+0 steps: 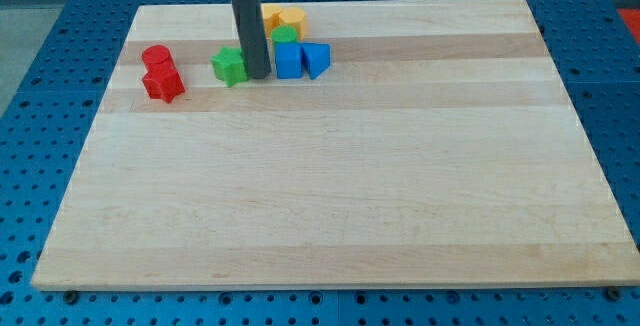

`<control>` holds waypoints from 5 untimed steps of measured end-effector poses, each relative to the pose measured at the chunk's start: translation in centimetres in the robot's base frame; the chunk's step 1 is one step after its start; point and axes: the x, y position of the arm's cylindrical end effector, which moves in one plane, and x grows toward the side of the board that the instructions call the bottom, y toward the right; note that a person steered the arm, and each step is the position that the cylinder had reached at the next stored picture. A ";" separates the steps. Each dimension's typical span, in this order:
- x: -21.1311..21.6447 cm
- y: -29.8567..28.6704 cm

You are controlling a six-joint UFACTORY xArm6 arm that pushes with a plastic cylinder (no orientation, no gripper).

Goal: Move the blue blocks towards right

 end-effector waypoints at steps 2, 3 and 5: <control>-1.9 2.9; -1.8 8.5; -4.3 13.9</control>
